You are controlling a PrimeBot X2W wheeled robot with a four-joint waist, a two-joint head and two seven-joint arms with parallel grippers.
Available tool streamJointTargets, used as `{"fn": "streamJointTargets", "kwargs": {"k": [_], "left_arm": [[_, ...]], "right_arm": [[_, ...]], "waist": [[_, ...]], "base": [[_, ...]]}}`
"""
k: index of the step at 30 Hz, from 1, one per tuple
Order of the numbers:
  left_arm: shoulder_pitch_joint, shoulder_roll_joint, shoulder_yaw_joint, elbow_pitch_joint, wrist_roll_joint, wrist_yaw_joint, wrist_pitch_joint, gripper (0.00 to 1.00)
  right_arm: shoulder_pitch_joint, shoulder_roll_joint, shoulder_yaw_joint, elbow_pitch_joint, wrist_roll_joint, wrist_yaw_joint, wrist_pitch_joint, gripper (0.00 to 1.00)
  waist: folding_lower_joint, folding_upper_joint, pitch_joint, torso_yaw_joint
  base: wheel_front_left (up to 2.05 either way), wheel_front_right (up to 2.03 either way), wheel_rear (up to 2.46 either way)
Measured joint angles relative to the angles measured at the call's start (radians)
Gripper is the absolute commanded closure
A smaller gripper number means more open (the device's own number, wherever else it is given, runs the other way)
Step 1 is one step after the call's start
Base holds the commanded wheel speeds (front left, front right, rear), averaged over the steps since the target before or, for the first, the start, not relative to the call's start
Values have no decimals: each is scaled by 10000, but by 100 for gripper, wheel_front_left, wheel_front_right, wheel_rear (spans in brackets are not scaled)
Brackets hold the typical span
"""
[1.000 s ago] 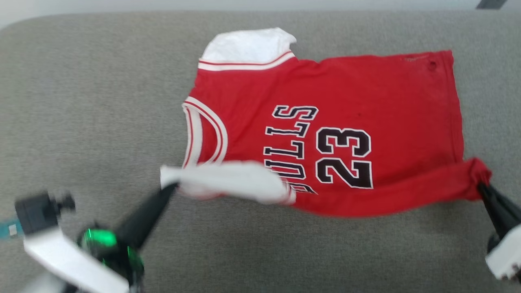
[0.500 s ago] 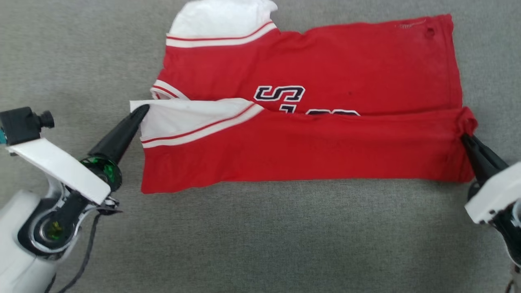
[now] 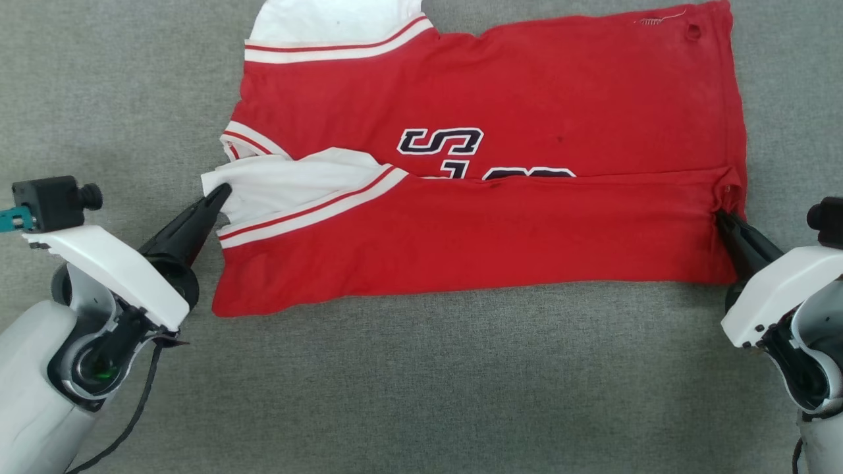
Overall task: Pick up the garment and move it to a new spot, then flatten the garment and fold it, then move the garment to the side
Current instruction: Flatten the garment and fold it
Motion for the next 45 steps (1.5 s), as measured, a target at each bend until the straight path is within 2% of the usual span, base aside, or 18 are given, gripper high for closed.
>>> {"fn": "streamJointTargets", "kwargs": {"k": [1, 2, 3, 7, 9, 14, 18, 22, 32, 36, 37, 38, 40, 45], "left_arm": [[-82, 56, -163, 58, 224, 0, -196, 19], [-160, 119, -341, 82, 284, 0, -370, 0], [-252, 219, -525, 81, 418, 0, -500, 0], [-712, 926, -1453, -6, 1450, 0, -1101, 0], [-805, 1081, -1659, -29, 1551, 0, -1233, 0], [-1225, 1885, -2512, -324, 2006, 0, -1367, 0], [-1246, 2247, -3450, -1074, 1645, -2, -148, 0], [-1280, 2454, -4119, -1482, 844, -2, 1260, 0], [-1814, 2148, -4583, -320, -550, -2, 2974, 0], [-1975, 2253, -4681, -148, -1047, -6, 3770, 0], [-1983, 2282, -4677, -100, -1193, -13, 3856, 13], [-1987, 2309, -4665, -69, -1296, -15, 3942, 47], [-2009, 2389, -4656, -52, -1333, -15, 4056, 100], [-2008, 2349, -4631, -58, -1338, -15, 3986, 100]], "right_arm": [[-7, -42, 27, 44, -12, 0, -59, 53], [-6, -56, 33, 81, -12, -2, -109, 16], [3, -56, 29, 96, -12, -2, -138, 0], [210, -153, 17, -29, -102, 0, -184, 0], [282, -196, -27, -102, -113, 0, -194, 0], [699, -282, -330, -554, -188, 0, -199, 0], [1005, -259, -493, -895, -190, 0, -82, 0], [1085, -125, -470, -1135, -201, 0, 0, 0], [1052, 173, -337, -1365, -182, 0, -63, 0], [1007, 251, -259, -1337, -180, 0, -167, 0], [1006, 274, -228, -1321, -173, 0, -196, 0], [1005, 284, -192, -1298, -171, 0, -209, 0], [992, 276, -125, -1246, -155, 0, -205, 0], [889, -176, 399, -1175, -186, -2, 407, 0]], "waist": [[0, 0, -48, 7], [0, 0, -105, 16], [0, 0, -166, 29], [-1, 0, -466, 97], [0, 0, -552, 120], [0, 0, -989, 226], [0, 0, -1278, 270], [-1, 0, -1349, 191], [0, 0, -956, -353], [0, 1, -790, -628], [0, 1, -754, -689], [0, 1, -719, -745], [0, 1, -669, -837], [0, 1, -591, -940]], "base": [[0, 0, 0], [0, 0, 0], [0, 0, 0], [0, 0, 0], [0, 0, 0], [0, 0, 0], [0, 0, 0], [0, 0, 0], [0, 0, 0], [0, 0, 0], [0, 0, 0], [0, 0, 0], [0, 0, 0], [0, 0, 0]]}}
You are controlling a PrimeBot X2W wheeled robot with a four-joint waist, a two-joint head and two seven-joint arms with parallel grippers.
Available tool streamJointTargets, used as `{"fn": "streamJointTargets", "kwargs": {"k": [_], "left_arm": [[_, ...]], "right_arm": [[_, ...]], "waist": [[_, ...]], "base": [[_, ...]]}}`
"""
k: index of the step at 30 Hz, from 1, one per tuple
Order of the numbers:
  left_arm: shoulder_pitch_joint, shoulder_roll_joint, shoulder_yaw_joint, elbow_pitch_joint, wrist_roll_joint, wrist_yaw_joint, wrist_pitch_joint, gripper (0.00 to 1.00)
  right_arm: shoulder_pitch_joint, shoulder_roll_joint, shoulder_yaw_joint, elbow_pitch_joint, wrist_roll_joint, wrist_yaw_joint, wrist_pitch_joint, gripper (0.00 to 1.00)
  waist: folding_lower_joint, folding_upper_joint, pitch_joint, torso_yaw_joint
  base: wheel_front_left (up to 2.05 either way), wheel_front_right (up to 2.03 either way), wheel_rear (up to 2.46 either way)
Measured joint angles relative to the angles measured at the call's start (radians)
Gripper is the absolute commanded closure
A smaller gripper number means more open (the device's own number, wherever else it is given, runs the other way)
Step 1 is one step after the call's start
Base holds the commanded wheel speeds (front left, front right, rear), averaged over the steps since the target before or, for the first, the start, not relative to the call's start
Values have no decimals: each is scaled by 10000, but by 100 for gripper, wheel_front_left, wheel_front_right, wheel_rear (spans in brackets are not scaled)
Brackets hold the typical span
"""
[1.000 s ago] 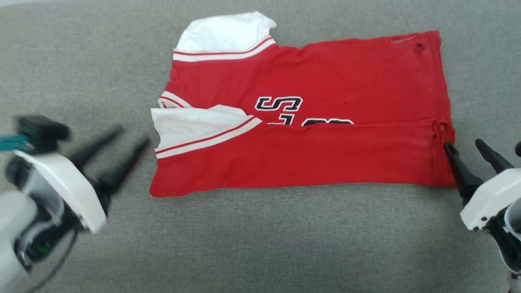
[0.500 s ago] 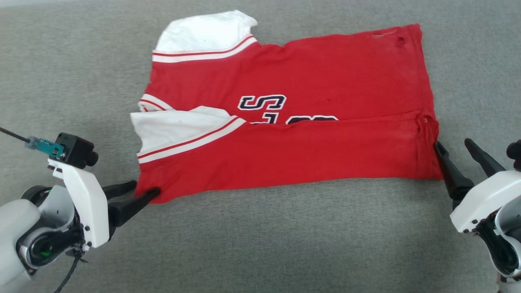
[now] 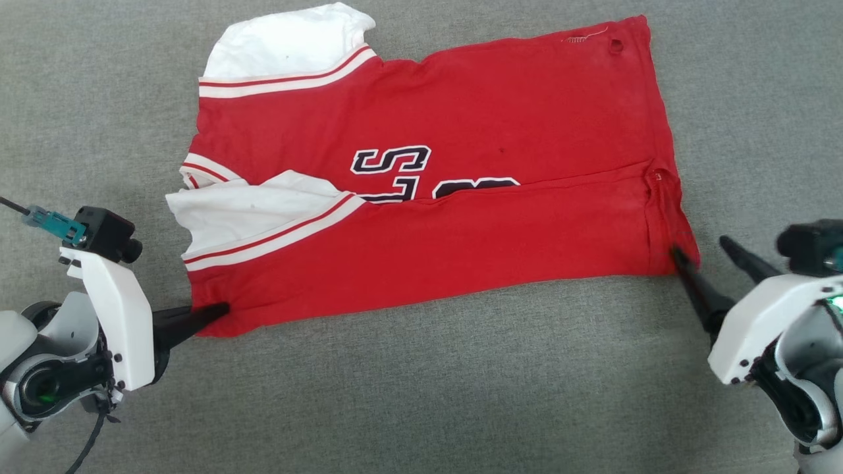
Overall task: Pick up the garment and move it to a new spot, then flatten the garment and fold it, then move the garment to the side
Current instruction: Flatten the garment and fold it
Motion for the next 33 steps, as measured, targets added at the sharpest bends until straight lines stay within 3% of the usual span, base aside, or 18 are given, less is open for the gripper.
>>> {"fn": "streamJointTargets", "kwargs": {"k": [8, 12, 13, 15, 23, 33], "left_arm": [[-103, -182, 54, -280, 125, 2, -219, 100], [-228, -474, 46, -416, 259, 4, -393, 100], [-241, -543, 33, -431, 290, 4, -462, 100], [-248, -685, 12, -445, 307, 10, -640, 100], [169, -830, -132, -692, 336, 12, -1457, 100], [1491, 67, -460, -2008, 454, 12, -2744, 100]], "right_arm": [[-776, -949, 819, 265, 221, 2, 1632, 0], [-1188, -1035, 936, 882, 345, 2, 2426, 0], [-1259, -1045, 938, 976, 387, 2, 2564, 52], [-1313, -1106, 988, 1049, 462, 0, 2798, 100], [-956, -1315, 692, 951, 621, 4, 2834, 100], [396, -1925, 449, 98, 849, 4, 3427, 100]], "waist": [[0, 0, 151, 199], [0, 0, 259, 491], [0, 0, 267, 556], [1, 0, 253, 677], [0, -1, -197, 957], [0, 0, -861, 1248]], "base": [[0, 0, 0], [0, 0, 0], [0, 0, 0], [0, 0, 0], [0, 0, 0], [0, 0, 0]]}}
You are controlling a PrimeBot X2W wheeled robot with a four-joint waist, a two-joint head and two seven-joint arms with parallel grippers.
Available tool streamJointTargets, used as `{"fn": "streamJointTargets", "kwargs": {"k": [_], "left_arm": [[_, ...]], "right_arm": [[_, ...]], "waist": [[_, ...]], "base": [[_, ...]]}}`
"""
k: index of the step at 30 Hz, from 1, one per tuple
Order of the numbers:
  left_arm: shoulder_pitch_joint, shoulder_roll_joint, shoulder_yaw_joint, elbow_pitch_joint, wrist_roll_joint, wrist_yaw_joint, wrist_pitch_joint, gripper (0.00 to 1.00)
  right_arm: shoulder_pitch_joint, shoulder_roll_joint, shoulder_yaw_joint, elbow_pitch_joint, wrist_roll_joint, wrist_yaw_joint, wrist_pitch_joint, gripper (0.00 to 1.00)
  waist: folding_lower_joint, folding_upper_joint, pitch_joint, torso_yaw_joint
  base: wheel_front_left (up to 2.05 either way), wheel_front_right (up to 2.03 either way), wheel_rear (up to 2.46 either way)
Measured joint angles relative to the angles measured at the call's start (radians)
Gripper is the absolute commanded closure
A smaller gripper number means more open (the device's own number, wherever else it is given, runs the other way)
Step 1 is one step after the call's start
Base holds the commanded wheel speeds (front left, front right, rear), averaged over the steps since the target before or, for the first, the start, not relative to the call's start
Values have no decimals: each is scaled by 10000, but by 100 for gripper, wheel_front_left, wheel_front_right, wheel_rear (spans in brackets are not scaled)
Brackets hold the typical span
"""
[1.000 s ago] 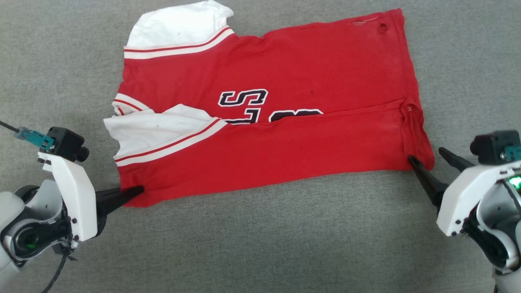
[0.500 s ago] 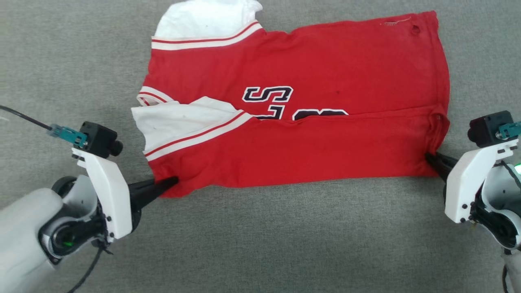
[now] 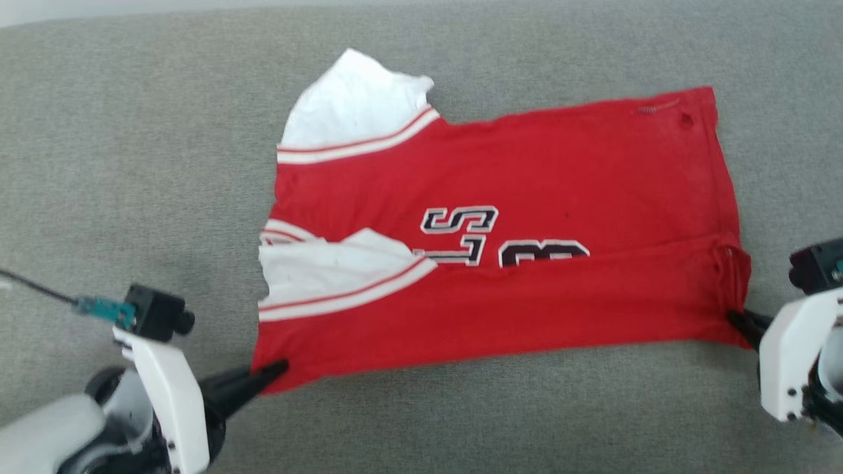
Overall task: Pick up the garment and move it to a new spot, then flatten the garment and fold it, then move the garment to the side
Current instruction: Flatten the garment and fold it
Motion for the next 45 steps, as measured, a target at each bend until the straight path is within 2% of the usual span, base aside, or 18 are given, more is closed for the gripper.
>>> {"fn": "streamJointTargets", "kwargs": {"k": [6, 7, 9, 10, 12, 13, 17, 18, 21, 25, 29, 33, 37, 41, 45], "left_arm": [[615, 219, -140, -449, 151, 0, -708, 100], [669, 199, -142, -445, 151, 0, -794, 100], [694, 119, -161, -362, 199, 0, -945, 100], [694, 73, -150, -293, 276, 0, -1091, 68], [694, 33, -117, -221, 278, 0, -1304, 27], [694, 36, -96, -207, 314, 2, -1453, 0], [690, 249, 196, -29, 343, 2, -2130, 0], [690, 249, 196, -29, 343, 2, -2130, 0], [600, 523, 546, 284, 345, 2, -2708, 0], [156, 650, 1480, 1275, 71, 2, -3327, 0], [-701, 579, 2196, 2242, 562, 2, -3488, 0], [-1786, 380, 2587, 3120, 982, 2, -3438, 0], [-2958, 174, 2638, 3988, 1141, 2, -2600, 0], [-3970, -165, 2328, 4604, 1131, 2, -936, 0], [-4838, -81, 1862, 5221, 1189, 2, 932, 0]], "right_arm": [[976, -84, -520, -688, 98, 0, 201, 100], [1073, -42, -644, -757, 105, 0, 198, 91], [1211, 123, -926, -959, 67, 0, -40, 23], [1248, 232, -1074, -1018, 12, 0, -173, 0], [1347, 443, -1237, -1221, -144, -2, -477, 0], [1383, 548, -1348, -1310, -234, -2, -658, 0], [1444, 970, -1530, -1758, -719, -2, -1937, 0], [1444, 970, -1530, -1758, -719, -2, -1937, 0], [1316, 1327, -1373, -1944, -1202, -2, -3473, 0], [994, 1964, -1011, -1833, -1749, -2, -5777, 0], [663, 2566, -598, -1313, -2100, -2, -7540, 0], [355, 3124, -334, -780, -2364, -2, -8719, 0], [265, 3595, -236, -201, -2374, -2, -9311, 0], [221, 3731, -274, 178, -2274, -4, -9626, 0], [-9, 3877, 13, 360, -2253, -2, -9793, 0]], "waist": [[0, 0, -108, 193], [0, 0, -124, 217], [0, 0, -143, 258], [0, 0, -149, 274], [0, 0, -154, 272], [0, 0, -156, 257], [0, 0, -148, 99], [0, 0, -148, 99], [0, 0, -116, -116], [0, 0, -13, -514], [0, 0, 209, -1019], [0, 0, 558, -1585], [0, 0, 968, -2170], [0, 0, 1402, -2631], [0, 0, 1802, -3016]], "base": [[0, 0, 0], [0, 0, 0], [0, 0, 0], [0, 0, 0], [0, 0, 0], [0, 0, 0], [0, 0, 0], [0, 0, 0], [0, 0, 0], [0, 0, 0], [0, 0, 0], [0, 0, 0], [0, 0, 0], [0, 0, 0], [0, 0, 0]]}}
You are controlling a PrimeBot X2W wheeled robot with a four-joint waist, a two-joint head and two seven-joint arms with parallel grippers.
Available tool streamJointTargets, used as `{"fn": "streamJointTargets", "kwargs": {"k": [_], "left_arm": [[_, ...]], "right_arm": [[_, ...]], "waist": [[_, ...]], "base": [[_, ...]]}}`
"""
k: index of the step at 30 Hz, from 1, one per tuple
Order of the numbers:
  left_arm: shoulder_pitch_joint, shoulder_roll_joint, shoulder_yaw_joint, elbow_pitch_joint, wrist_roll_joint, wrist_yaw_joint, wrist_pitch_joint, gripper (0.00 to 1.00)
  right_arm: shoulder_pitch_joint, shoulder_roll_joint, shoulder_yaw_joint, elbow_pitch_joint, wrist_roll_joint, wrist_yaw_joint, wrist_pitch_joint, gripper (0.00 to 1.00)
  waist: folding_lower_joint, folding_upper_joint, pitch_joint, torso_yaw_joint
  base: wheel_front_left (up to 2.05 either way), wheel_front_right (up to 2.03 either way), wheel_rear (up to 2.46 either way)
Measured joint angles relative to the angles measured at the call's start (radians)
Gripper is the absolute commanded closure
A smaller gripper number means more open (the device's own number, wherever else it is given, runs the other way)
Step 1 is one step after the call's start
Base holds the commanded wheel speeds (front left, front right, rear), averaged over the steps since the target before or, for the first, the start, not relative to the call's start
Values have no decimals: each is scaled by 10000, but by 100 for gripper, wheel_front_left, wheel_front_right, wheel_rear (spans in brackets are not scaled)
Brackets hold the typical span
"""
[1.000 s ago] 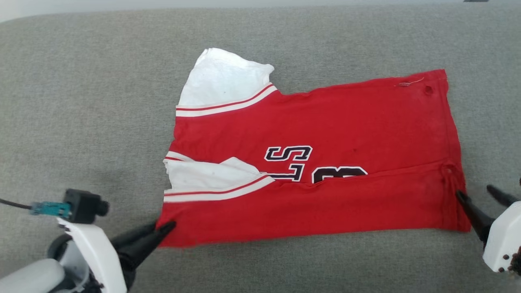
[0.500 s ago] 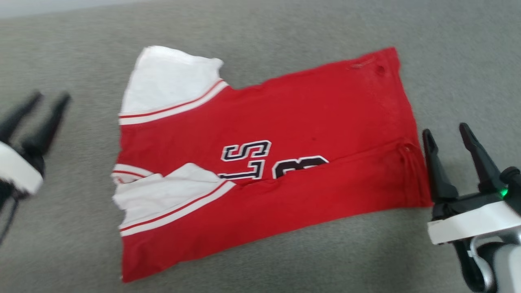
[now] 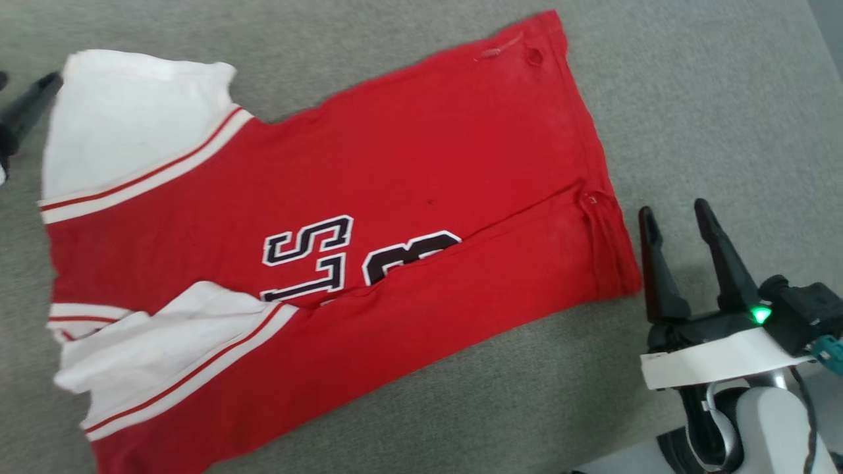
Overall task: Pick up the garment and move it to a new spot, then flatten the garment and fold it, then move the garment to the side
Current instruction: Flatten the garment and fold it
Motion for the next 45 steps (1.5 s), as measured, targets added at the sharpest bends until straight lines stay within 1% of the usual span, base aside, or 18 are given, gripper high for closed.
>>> {"fn": "streamJointTargets", "kwargs": {"k": [4, 5, 9, 10, 11, 12, 13, 14, 15, 18, 22, 25, 26, 29, 35, 38, 43, 45], "left_arm": [[-549, 58, -360, 508, -163, 0, 1724, 0], [-707, 107, -401, 525, -180, 0, 2025, 0], [-1018, 155, -332, 385, -878, 8, 3032, 1], [-1061, 182, -330, 291, -978, 10, 3218, 24], [-1065, 188, -337, 207, -1070, 10, 3375, 41], [-1082, 196, -353, 125, -1114, 10, 3536, 55], [-1119, 213, -391, 8, -1116, 10, 3666, 64], [-1140, 222, -433, -98, -1093, 10, 3674, 87], [-1146, 219, -456, -173, -1037, 10, 3636, 100], [-1153, 142, -535, -274, -830, 10, 3283, 100], [-1262, -107, -658, -422, -621, 10, 2840, 100], [-1392, -322, -788, -497, -368, 10, 2594, 100], [-1462, -512, -872, -552, -290, 10, 2393, 100], [-1524, -800, -997, -654, -245, 10, 2113, 100], [-1540, -1195, -1254, -978, -405, 10, 1726, 100], [-1564, -1323, -1377, -1053, -439, 10, 1590, 100], [-1667, -1429, -1578, -1204, -510, 8, 1419, 100], [-1678, -1471, -1616, -1254, -652, 8, 1312, 100]], "right_arm": [[-173, 58, 230, 192, 63, 0, -73, 0], [-227, 69, 255, 222, 69, 0, -88, 0], [-344, 82, 295, 251, 69, 0, -146, 0], [-344, 79, 293, 249, 67, 0, -150, 0], [-351, 67, 288, 247, 65, 0, -157, 0], [-367, 48, 272, 242, 56, 0, -155, 0], [-397, 6, 288, 226, 33, 0, -142, 0], [-453, -35, 307, 205, -12, 0, -121, 0], [-538, -81, 341, 178, -25, 0, -38, 0], [-916, -268, 617, 128, -13, 0, 437, 0], [-2136, -803, 1041, 414, 165, 0, 1741, 0], [-3393, -1290, 1521, 926, 313, 0, 2978, 0], [-4223, -1586, 1858, 1313, 554, 2, 3845, 0], [-5407, -1906, 2011, 1939, 1110, 0, 5081, 0], [-7207, -2150, 2245, 3356, 2069, 2, 7603, 0], [-7945, -2220, 2142, 4100, 2125, 0, 8633, 0], [-8582, -2130, 1814, 5022, 1879, 0, 9752, 0], [-8666, -2033, 1766, 5181, 1820, -2, 9846, 0]], "waist": [[0, 0, 291, -311], [0, 0, 351, -373], [0, 0, 503, -513], [0, 0, 517, -516], [0, 0, 522, -508], [0, 0, 523, -491], [0, 0, 524, -470], [0, 0, 530, -443], [0, 0, 538, -413], [0, 0, 594, -314], [0, 0, 697, -162], [0, 0, 758, 15], [0, 0, 789, 168], [0, 0, 821, 439], [0, 0, 846, 986], [0, 0, 875, 1225], [0, 0, 933, 1491], [0, 0, 955, 1554]], "base": [[0, 0, 0], [0, 0, 0], [0, 0, 0], [0, 0, 0], [0, 0, 0], [0, 0, 0], [0, 0, 0], [0, 0, 0], [0, 0, 0], [0, 0, 0], [0, 0, 0], [0, 0, 0], [0, 0, 0], [0, 0, 0], [0, 0, 0], [0, 0, 0], [0, 0, 0], [0, 0, 0]]}}
